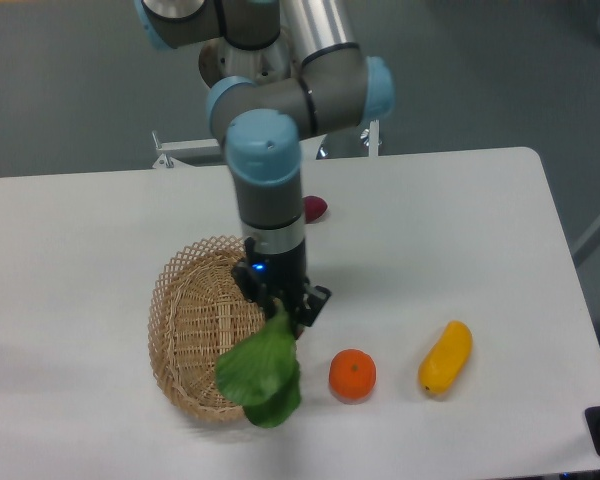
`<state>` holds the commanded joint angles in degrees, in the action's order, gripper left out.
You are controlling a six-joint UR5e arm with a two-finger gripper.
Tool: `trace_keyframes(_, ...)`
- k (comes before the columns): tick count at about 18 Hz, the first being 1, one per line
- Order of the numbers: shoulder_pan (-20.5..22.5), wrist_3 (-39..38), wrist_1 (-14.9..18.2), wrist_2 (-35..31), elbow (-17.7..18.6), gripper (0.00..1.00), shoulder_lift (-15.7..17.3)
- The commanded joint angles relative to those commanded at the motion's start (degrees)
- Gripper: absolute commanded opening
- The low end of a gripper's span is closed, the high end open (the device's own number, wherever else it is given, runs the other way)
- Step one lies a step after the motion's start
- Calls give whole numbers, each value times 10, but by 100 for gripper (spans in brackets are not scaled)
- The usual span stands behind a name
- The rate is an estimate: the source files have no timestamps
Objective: Pick up the green vegetable from the basket
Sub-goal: 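Lift the bok choy out of the basket and carry it sideways, then hold the bok choy raised above the yellow mango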
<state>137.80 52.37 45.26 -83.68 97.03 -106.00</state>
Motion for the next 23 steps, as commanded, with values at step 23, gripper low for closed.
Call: trace_keyframes(23,182,270,82,21,13,48,35)
